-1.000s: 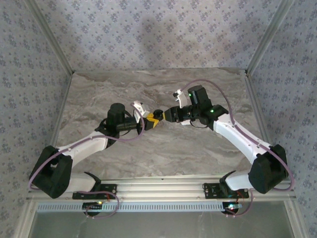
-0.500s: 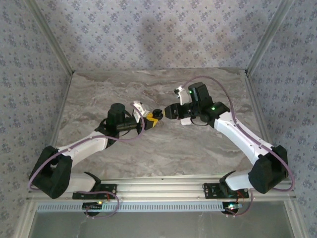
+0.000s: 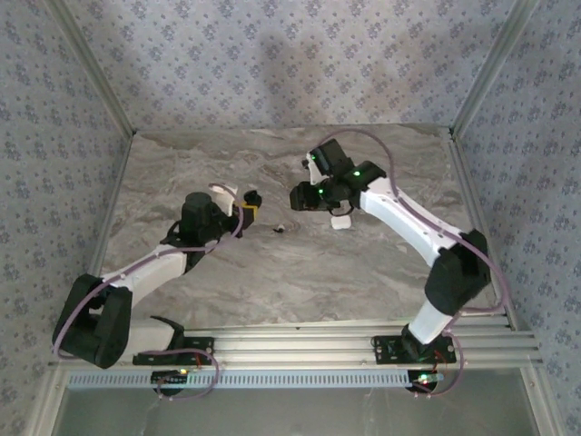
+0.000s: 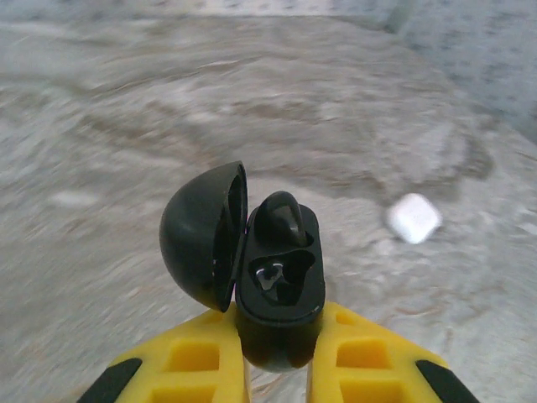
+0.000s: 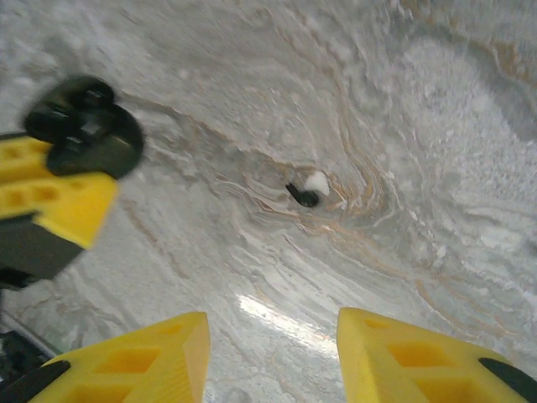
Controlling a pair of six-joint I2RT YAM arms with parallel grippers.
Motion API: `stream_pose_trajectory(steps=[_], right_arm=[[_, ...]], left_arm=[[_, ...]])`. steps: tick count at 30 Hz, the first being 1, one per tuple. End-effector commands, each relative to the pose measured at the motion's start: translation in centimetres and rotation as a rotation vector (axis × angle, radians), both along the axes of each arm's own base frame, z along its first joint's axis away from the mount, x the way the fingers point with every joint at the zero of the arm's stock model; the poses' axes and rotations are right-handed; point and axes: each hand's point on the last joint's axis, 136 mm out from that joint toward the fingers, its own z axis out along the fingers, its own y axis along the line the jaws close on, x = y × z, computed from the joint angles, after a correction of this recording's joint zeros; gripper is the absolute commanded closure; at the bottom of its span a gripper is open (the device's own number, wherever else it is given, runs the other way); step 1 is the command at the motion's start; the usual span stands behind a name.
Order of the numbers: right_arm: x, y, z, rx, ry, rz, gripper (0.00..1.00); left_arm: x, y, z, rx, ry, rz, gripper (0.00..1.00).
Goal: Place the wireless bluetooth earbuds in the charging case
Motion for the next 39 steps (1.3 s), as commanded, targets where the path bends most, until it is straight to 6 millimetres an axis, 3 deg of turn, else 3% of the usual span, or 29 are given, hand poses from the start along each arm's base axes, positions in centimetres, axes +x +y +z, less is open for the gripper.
stream_pose_trajectory(steps=[1, 9, 19, 27, 39], right_arm=[[-0.1, 0.3, -2.4, -0.071, 0.094, -0.051, 0.54], [1.3, 2.9, -8.3, -0.149, 0.197, -0.035, 0.55], [1.8, 5.1, -13.2, -0.208, 0.270, 0.014, 0.56], [1.7, 5.4, -15.3, -0.231, 0.308, 0.027, 0.60], [1.8, 5.5, -16.7, -0.234, 0.324, 0.036, 0.68]], left_arm=[[1.0, 3.0, 0.5, -0.047, 0.018, 0.171, 0.86], [1.1, 5.7, 0.8, -0.031, 0.006, 0.273, 0.85], [1.1, 6.4, 1.4, -0.022, -0.019, 0.288, 0.85], [1.1, 6.3, 1.6, -0.016, -0.033, 0.277, 0.85], [1.0, 5.9, 1.9, -0.025, -0.047, 0.251, 0.85]])
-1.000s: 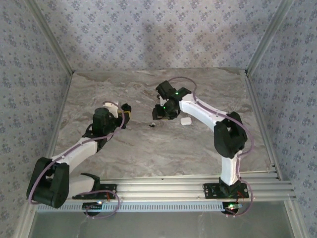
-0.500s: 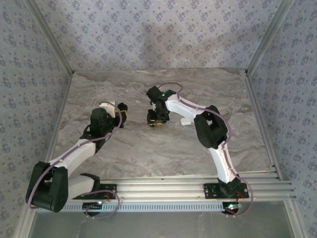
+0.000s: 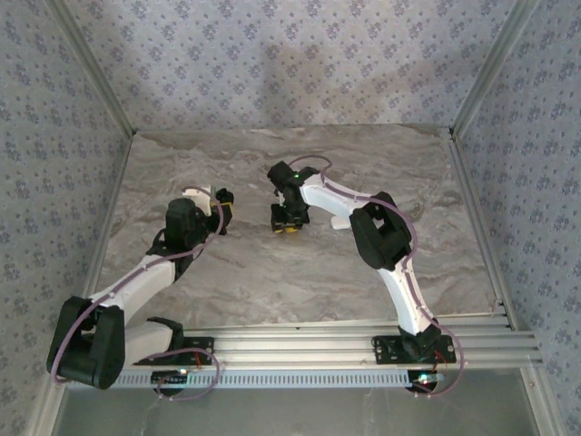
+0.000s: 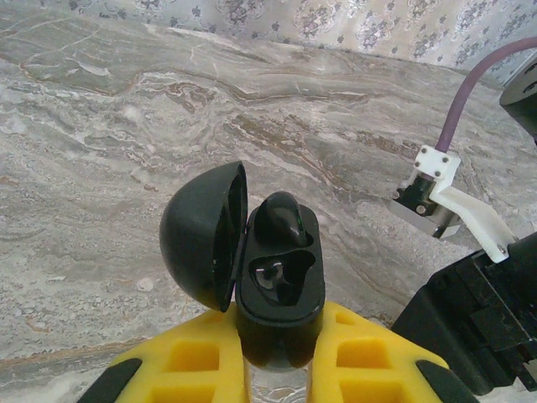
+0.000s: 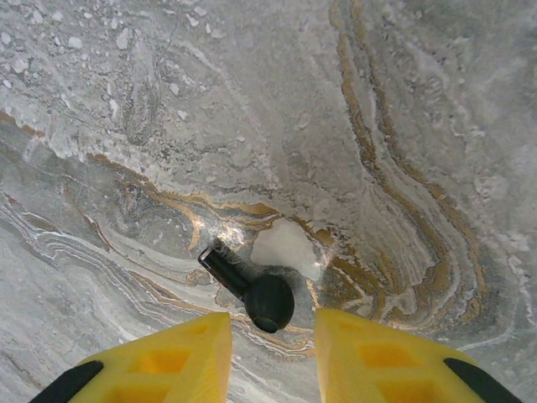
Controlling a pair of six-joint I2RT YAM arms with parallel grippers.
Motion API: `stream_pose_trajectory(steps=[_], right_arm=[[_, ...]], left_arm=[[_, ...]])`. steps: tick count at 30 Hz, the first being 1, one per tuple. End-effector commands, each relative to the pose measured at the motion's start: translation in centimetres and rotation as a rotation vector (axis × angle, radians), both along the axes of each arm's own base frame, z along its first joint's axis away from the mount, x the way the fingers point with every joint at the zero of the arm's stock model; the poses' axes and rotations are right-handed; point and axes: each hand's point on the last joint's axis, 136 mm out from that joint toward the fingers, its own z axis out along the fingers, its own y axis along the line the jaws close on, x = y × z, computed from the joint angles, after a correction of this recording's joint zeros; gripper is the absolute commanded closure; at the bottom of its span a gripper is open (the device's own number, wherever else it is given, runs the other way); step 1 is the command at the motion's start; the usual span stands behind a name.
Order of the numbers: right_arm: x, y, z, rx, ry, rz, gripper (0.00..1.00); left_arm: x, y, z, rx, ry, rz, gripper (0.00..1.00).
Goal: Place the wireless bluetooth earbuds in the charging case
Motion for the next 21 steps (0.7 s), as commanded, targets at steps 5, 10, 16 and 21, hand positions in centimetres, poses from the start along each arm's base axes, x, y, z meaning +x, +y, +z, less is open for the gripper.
stream_pose_trajectory(steps=[5, 10, 16, 21], right_arm=[[0.02, -0.14, -1.26, -0.015, 0.027, 0.010, 0.69], [0.24, -0.20, -1.56, -0.006, 0.030, 0.013, 0.69], [0.10, -0.10, -1.40, 0.006, 0.018, 0.058, 0.73], [-0.40, -0.72, -0.66, 0.011, 0.004, 0.113, 0.75]], left_arm=[[0.11, -0.06, 1.52, -0.004, -0.060, -0.018, 0.85], [0.08, -0.06, 1.46, 0.001, -0.061, -0.020, 0.85], [0.00, -0.11, 1.55, 0.012, -0.062, -0.029, 0.85], [-0.09, -0.23, 1.63, 0.020, -0.063, -0.041, 0.85]])
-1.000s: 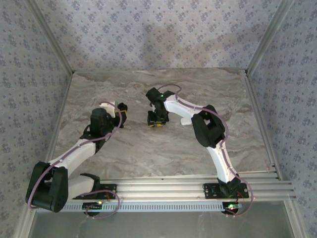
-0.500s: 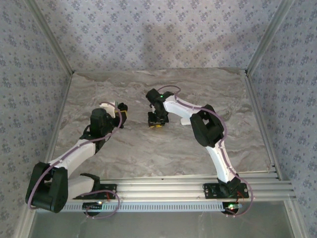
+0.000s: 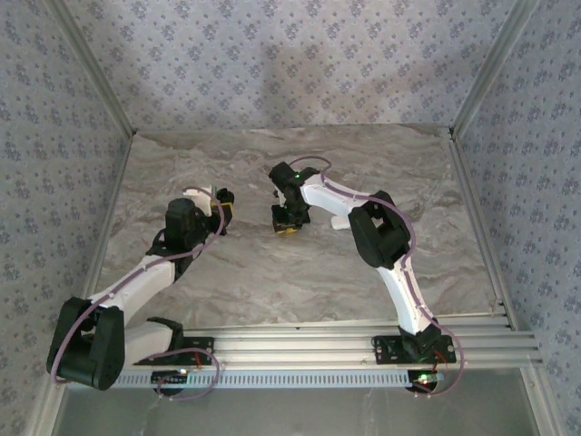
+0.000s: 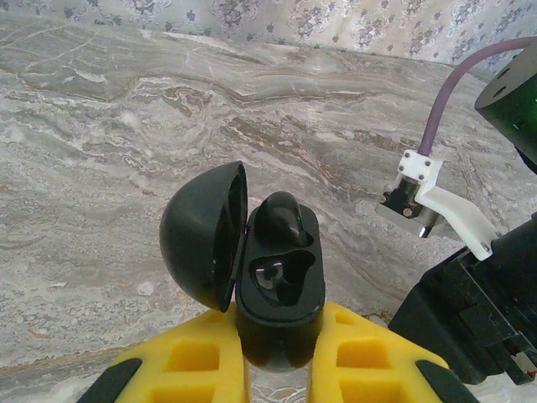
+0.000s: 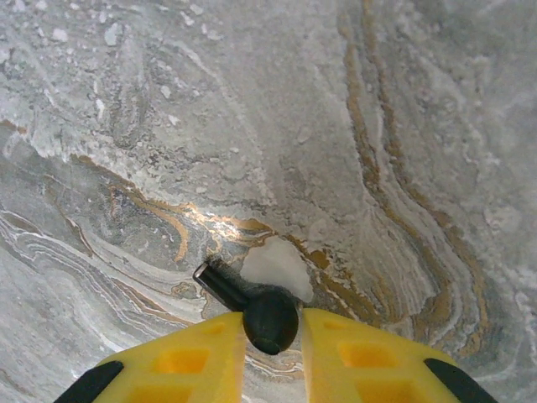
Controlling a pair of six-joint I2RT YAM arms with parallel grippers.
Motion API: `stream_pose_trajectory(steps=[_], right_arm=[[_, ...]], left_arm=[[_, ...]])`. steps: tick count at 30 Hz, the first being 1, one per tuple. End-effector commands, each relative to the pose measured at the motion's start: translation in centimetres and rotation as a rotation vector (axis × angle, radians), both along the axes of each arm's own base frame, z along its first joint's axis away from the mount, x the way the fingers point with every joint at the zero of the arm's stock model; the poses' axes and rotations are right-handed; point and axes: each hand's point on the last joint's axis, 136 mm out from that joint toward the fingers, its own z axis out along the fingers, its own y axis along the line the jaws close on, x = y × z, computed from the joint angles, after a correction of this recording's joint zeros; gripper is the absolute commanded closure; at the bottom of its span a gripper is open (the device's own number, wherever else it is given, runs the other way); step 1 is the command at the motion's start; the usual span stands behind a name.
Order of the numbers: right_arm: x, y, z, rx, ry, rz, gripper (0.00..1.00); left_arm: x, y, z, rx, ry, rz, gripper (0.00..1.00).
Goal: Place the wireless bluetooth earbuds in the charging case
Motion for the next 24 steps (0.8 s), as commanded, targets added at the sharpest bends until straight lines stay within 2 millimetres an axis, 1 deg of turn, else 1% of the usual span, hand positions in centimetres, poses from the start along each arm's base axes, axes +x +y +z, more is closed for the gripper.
stream_pose_trajectory(steps=[1, 5, 13, 18, 22, 23, 24], right_arm=[[-0.8, -0.7, 0.4, 0.003, 0.001, 0.064, 0.75], [-2.1, -1.9, 1.2, 0.000, -0.001, 0.106, 0.76], [-5.5, -5.3, 2.5, -0.013, 0.019, 0.176, 0.76], [-7.5, -7.3, 3.0, -0.027, 0.053, 0.237, 0.76], [-8.0, -8.7, 3.9, -0.045, 0.070, 0.241, 0.74], [-7.9, -8.8, 4.2, -0.050, 0.069, 0.232, 0.72], [-7.8, -8.9, 4.7, -0.049, 0.069, 0.220, 0.69]], left_arm=[[-0.1, -0.2, 1.6, -0.002, -0.049, -0.030, 0.85], [-0.3, -0.5, 1.4, -0.005, -0.040, -0.047, 0.85], [-0.2, -0.7, 1.7, 0.000, -0.038, -0.064, 0.85], [-0.2, -1.0, 2.0, -0.002, -0.041, -0.080, 0.85], [-0.2, -1.1, 2.0, -0.002, -0.039, -0.086, 0.85], [-0.2, -1.1, 2.0, -0.002, -0.039, -0.087, 0.85], [-0.2, -1.2, 2.1, -0.003, -0.039, -0.087, 0.85]])
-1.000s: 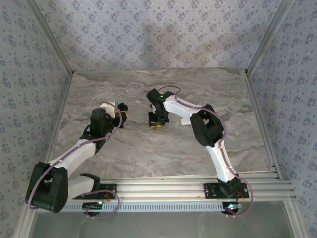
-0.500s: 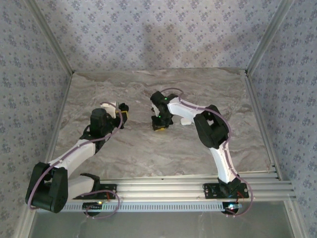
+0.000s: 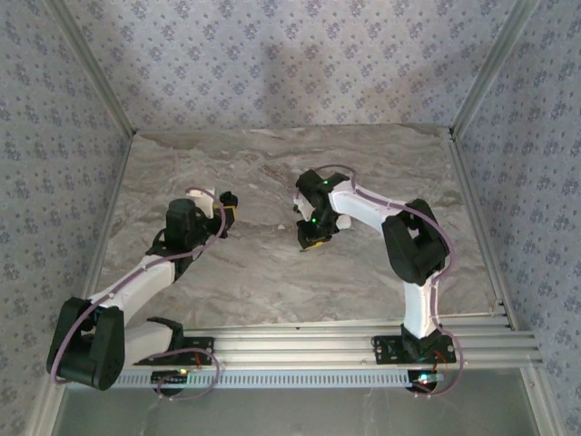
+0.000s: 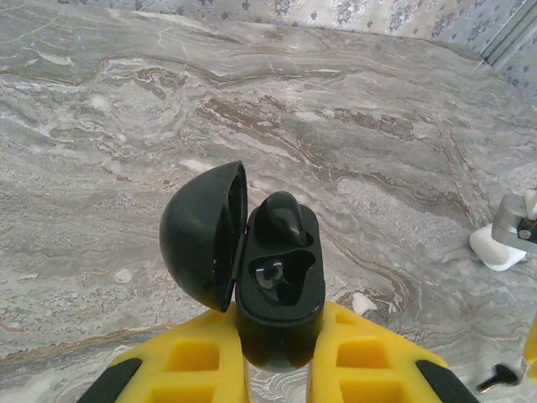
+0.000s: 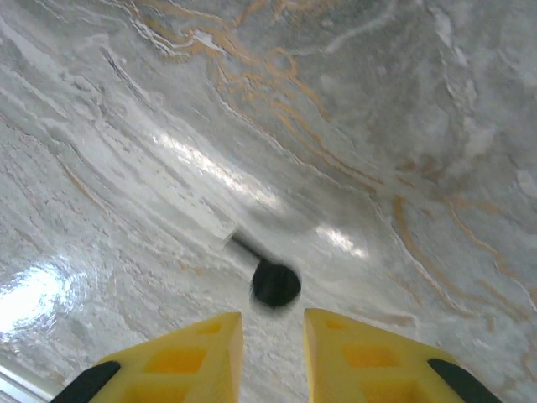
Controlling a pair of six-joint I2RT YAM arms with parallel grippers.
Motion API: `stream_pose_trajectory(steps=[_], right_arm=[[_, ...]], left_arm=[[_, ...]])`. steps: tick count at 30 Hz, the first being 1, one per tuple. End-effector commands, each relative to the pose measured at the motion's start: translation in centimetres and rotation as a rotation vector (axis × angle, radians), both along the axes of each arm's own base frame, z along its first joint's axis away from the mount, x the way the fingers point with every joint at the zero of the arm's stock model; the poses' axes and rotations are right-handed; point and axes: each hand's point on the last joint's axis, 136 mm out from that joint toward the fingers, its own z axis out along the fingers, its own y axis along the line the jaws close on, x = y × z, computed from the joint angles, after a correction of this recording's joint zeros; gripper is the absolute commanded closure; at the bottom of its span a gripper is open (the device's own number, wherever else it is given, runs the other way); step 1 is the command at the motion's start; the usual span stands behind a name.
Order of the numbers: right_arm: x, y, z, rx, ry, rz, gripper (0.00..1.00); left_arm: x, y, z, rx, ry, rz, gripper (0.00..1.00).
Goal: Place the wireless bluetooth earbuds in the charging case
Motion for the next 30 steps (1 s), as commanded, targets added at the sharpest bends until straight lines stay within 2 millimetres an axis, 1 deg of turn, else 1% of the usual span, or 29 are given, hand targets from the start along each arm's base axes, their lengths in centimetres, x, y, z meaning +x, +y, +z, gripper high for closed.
stream_pose_trajectory(steps=[1, 4, 6, 9, 12, 13, 15, 17, 18, 20, 23, 26, 30], right_arm=[[-0.6, -1.0, 2.0, -0.012, 0.015, -0.007, 0.66], [0.6, -0.8, 3.4, -0.003, 0.005, -0.106, 0.64], [1.1, -1.0, 3.8, -0.018, 0.004, -0.175, 0.63], [1.1, -1.7, 3.8, -0.059, 0.031, -0.274, 0.63], [1.1, -2.3, 3.6, -0.095, 0.023, -0.284, 0.62], [1.1, -2.3, 3.5, -0.095, 0.012, -0.256, 0.62], [1.0, -1.7, 3.8, -0.075, -0.008, -0.133, 0.61], [0.1, -2.0, 3.7, -0.120, 0.001, 0.030, 0.57], [-0.3, -2.2, 3.6, -0.135, 0.015, 0.072, 0.57], [-0.2, -2.5, 3.3, -0.158, 0.005, 0.176, 0.57], [-0.3, -2.3, 2.7, -0.171, 0.006, 0.303, 0.54], [-0.3, -1.9, 1.9, -0.184, 0.003, 0.402, 0.54], [-0.1, -1.3, 1.1, -0.185, -0.011, 0.457, 0.53]], left_arm=[[0.5, -0.3, 2.6, -0.008, -0.062, -0.023, 0.85], [0.6, -0.3, 2.7, -0.007, -0.065, -0.020, 0.85], [0.6, -0.3, 2.6, -0.007, -0.064, -0.019, 0.85], [0.7, -0.3, 2.8, -0.003, -0.067, -0.018, 0.85], [0.7, -0.3, 2.8, 0.002, -0.068, -0.019, 0.85], [0.8, -0.3, 2.8, 0.003, -0.069, -0.020, 0.85], [0.8, -0.4, 2.7, 0.003, -0.067, -0.025, 0.85], [0.8, -0.5, 2.5, 0.002, -0.061, -0.029, 0.85], [0.8, -0.5, 2.4, 0.000, -0.059, -0.030, 0.85], [0.8, -0.5, 2.3, -0.001, -0.056, -0.030, 0.85], [0.7, -0.4, 2.3, -0.002, -0.057, -0.025, 0.85], [0.7, -0.3, 2.3, -0.003, -0.056, -0.020, 0.85], [0.7, -0.2, 2.3, -0.001, -0.057, -0.015, 0.85]])
